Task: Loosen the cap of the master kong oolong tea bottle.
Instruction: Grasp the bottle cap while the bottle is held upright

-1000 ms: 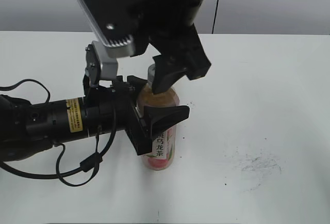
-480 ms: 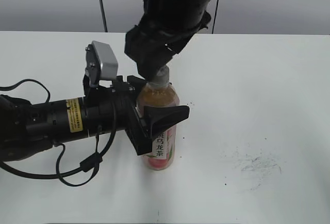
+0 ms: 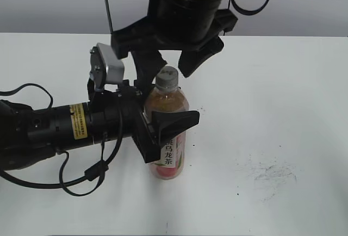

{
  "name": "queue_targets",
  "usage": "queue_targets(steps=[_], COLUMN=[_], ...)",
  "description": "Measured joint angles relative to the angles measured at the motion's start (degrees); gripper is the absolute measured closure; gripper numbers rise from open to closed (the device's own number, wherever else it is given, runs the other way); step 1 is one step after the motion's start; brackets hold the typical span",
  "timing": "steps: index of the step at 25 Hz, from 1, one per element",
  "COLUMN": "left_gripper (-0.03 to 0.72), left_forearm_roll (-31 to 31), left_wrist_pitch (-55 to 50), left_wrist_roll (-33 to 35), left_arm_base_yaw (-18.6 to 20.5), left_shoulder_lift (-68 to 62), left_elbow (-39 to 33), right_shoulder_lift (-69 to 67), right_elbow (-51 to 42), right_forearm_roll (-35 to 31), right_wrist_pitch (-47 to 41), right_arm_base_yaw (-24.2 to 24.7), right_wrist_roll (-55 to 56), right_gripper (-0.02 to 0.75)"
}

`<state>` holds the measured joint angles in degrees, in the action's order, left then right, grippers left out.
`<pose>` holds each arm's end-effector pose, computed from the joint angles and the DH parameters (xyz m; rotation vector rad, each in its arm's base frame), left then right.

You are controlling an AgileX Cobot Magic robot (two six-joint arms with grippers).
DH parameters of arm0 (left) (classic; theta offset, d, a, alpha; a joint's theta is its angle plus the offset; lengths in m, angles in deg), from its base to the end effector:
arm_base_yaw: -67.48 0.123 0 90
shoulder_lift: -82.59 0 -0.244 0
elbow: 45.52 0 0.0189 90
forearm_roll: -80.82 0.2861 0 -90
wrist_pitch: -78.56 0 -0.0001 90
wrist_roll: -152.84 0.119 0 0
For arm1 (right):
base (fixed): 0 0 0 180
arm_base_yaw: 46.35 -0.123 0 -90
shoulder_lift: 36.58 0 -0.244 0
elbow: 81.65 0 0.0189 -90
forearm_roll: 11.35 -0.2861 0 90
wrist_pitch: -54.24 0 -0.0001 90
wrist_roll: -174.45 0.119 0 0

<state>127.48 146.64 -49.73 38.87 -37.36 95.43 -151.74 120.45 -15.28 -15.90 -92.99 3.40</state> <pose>0.2501 -0.2278 0.0597 0.9550 1.5260 -1.0122 0.2860 0.3141 0.2338 -0.9178 2.7509 0.2869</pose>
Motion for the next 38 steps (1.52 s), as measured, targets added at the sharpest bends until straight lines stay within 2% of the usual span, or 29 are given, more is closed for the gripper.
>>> queue_targets(steps=[3,8,13,19,38], left_gripper=[0.243,0.243,0.243,0.243,0.243], left_forearm_roll=[0.0,0.0,0.0,0.0,0.2], left_wrist_pitch=[0.0,0.0,0.0,0.0,0.0], left_wrist_roll=[-0.1,-0.1,-0.1,-0.1,0.1], left_arm_base_yaw=[0.0,0.0,0.0,0.0,0.0], left_shoulder_lift=[0.0,0.0,0.0,0.0,0.0], left_elbow=[0.0,0.0,0.0,0.0,0.0], right_shoulder_lift=[0.0,0.0,0.0,0.0,0.0], right_elbow=[0.0,0.0,0.0,0.0,0.0], right_forearm_roll=[-0.3,0.2,0.3,0.3,-0.3], right_wrist_pitch=[0.0,-0.1,-0.1,-0.1,0.0], right_arm_base_yaw=[0.0,0.0,0.0,0.0,0.1], right_wrist_roll=[0.9,-0.2,-9.4,-33.9,-124.5], right_gripper=[0.265,0.454,0.468,0.468,0.468])
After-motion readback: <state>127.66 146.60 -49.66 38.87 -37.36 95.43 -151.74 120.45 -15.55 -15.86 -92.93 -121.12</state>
